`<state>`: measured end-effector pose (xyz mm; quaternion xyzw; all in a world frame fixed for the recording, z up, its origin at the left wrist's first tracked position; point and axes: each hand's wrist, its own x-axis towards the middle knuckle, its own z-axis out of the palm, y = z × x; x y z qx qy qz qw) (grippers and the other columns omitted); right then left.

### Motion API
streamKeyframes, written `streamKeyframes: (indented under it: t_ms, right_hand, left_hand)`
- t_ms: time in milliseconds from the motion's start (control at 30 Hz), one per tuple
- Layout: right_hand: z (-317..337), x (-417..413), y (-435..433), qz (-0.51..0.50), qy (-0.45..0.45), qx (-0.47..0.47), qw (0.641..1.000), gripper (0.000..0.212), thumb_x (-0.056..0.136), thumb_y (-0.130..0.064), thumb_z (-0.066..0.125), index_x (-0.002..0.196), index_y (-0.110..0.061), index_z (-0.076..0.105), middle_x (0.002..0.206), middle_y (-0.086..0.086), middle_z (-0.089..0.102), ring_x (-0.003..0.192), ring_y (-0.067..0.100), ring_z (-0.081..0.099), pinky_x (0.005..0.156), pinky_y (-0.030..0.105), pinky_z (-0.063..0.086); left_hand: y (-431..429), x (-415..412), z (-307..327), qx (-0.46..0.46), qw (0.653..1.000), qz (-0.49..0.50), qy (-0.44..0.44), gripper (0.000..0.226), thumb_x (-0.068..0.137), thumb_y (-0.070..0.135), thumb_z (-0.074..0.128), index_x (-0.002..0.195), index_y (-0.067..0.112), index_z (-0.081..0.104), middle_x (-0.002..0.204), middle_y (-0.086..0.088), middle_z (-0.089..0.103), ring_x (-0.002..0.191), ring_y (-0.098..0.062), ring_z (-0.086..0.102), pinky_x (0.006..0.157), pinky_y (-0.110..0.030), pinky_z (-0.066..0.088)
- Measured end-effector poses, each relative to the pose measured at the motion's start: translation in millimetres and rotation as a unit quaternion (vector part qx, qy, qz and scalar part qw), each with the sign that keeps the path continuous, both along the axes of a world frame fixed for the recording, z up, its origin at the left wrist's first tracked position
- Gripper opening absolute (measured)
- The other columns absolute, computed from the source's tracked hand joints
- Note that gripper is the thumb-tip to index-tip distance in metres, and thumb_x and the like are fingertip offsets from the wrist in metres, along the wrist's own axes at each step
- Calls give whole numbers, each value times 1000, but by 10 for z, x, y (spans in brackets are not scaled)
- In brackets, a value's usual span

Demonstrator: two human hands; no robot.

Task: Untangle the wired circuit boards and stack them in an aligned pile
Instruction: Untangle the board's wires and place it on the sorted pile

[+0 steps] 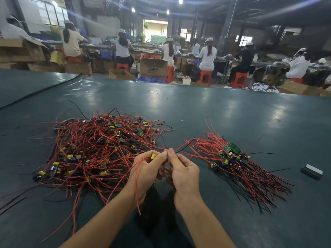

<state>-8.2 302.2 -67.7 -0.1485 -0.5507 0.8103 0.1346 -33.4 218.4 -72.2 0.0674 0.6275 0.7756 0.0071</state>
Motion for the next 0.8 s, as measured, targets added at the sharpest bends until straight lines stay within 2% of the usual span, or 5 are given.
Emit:
streamKeyframes:
  t_ms: [67, 167, 233, 400, 800]
  right_hand:
    - [9, -33, 62, -22, -10, 2, 1000, 26, 90, -20, 70, 66, -22, 79, 69, -1, 74, 72, 16, 68, 76, 36, 57]
    - [32, -96, 206, -67, -34, -2, 997, 20, 89, -20, 72, 71, -14, 78, 48, -11, 48, 41, 4, 39, 45, 19, 37]
    - [46, -134, 317, -96, -41, -33, 994, 23, 88, -18, 73, 66, -13, 74, 49, -7, 39, 38, 5, 28, 37, 17, 23]
    - [89, -151, 436, -110, -22, -98, 989, 15, 90, -16, 70, 76, -15, 76, 52, -10, 54, 42, 2, 46, 34, 15, 26]
    - [108, -127, 458, -80, 45, -134, 987, 13, 96, -5, 59, 88, -9, 69, 71, 5, 74, 42, 5, 51, 34, 15, 30]
  left_hand:
    - [12, -11, -8, -7, 1000, 5, 7, 41, 91, 7, 63, 52, 18, 60, 45, 1, 50, 38, -8, 45, 39, -17, 38]
    - [3, -32, -10, -10, 1000, 11, 13, 41, 91, 5, 63, 52, 15, 58, 41, 1, 46, 35, -9, 41, 36, -18, 34]
    - [-8, -41, -22, -2, 1000, 13, 14, 44, 91, 3, 62, 48, 16, 58, 40, 1, 44, 33, -9, 41, 36, -17, 32]
    - [12, -36, -18, 9, 1000, 4, 21, 48, 91, 2, 61, 46, 17, 57, 40, 0, 44, 32, -10, 40, 36, -17, 33]
    - [-63, -42, 19, 36, 999, -9, -23, 40, 93, 6, 59, 54, 11, 55, 44, 0, 40, 38, -12, 36, 40, -19, 31]
